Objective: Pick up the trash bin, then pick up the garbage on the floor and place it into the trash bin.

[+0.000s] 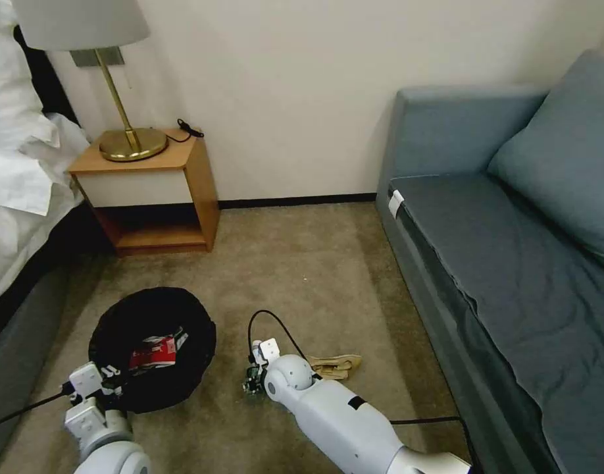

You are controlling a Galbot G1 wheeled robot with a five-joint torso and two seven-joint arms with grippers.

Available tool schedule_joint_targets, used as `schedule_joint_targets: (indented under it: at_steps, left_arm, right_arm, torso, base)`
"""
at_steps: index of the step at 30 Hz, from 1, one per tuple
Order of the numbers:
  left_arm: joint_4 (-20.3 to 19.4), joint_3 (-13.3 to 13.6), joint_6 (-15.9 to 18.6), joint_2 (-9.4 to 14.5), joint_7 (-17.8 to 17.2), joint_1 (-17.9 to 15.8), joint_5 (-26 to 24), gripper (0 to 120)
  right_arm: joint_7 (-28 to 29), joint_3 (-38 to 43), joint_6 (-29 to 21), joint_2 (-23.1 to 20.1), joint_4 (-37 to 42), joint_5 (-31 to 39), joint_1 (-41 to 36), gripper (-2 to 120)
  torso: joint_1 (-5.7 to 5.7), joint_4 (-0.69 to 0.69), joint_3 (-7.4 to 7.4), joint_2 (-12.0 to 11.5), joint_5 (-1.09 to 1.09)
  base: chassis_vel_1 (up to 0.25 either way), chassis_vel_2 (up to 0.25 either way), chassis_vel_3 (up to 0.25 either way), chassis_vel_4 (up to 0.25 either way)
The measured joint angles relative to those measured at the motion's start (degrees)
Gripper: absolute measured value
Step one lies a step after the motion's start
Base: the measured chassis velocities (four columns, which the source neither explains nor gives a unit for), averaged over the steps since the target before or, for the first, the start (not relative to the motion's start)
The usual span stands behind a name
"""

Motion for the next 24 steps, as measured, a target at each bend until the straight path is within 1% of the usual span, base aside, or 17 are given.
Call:
schedule_joint_targets:
  at_steps: [1,3,4,5,6,8,10,12,24]
  left_arm:
    - [0.0,0.0,0.0,0.0,0.0,0.0,0.0,1]
    - [0.0,0.0,0.0,0.0,0.0,0.0,0.0,1]
    - [0.0,0.0,0.0,0.0,0.0,0.0,0.0,1]
    - [0.0,0.0,0.0,0.0,0.0,0.0,0.0,1]
    - [0.0,0.0,0.0,0.0,0.0,0.0,0.0,1]
    - [0.0,0.0,-0.1,0.0,0.0,0.0,0.0,1]
    - [0.0,0.0,-0.1,0.0,0.0,0.0,0.0,1]
    - [0.0,0.0,-0.1,0.0,0.0,0.0,0.0,1]
    - [1.0,-0.4,-0.5,0.7,0.0,0.3,-1.3,1]
  right_arm:
    - [0.0,0.0,0.0,0.0,0.0,0.0,0.0,45]
    - [-0.2,0.1,0.0,0.0,0.1,-0.1,-0.2,39]
    - [-0.4,0.2,0.0,0.0,0.1,-0.3,-0.3,33]
    - [-0.5,0.2,0.0,0.0,0.2,-0.4,-0.4,30]
    - [-0.5,0.2,0.0,0.0,0.2,-0.4,-0.4,30]
    - [-0.8,0.2,0.0,-0.2,0.5,-0.6,-0.6,24]
    - [-0.9,0.3,0.0,-0.2,0.6,-0.7,-0.7,22]
    - [-1.5,0.2,0.0,-0.5,1.0,-1.3,-1.1,18]
    - [-3.1,0.9,0.7,-0.8,2.3,-2.4,-2.0,18]
  torso:
    - [0.00,0.00,0.00,0.0,0.00]
    - [0.00,0.00,0.00,0.0,0.00]
    - [0.00,-0.01,0.00,0.0,0.00]
    - [0.00,-0.01,0.00,0.0,0.00]
    - [0.00,-0.01,0.00,0.0,0.00]
    - [0.00,-0.01,0.00,0.0,0.00]
    - [0.00,0.00,0.00,0.0,0.00]
    - [0.00,-0.01,0.00,0.0,0.00]
    - [0.00,0.00,0.01,0.0,0.00]
  base:
    - [0.000,0.000,0.000,0.000]
    - [0.000,0.000,0.000,0.000]
    - [0.000,0.000,0.000,0.000]
    - [0.000,0.000,0.000,0.000]
    - [0.000,0.000,0.000,0.000]
    - [0.000,0.000,0.000,0.000]
    - [0.000,0.000,0.000,0.000]
    - [0.000,0.000,0.000,0.000]
    - [0.000,0.000,0.000,0.000]
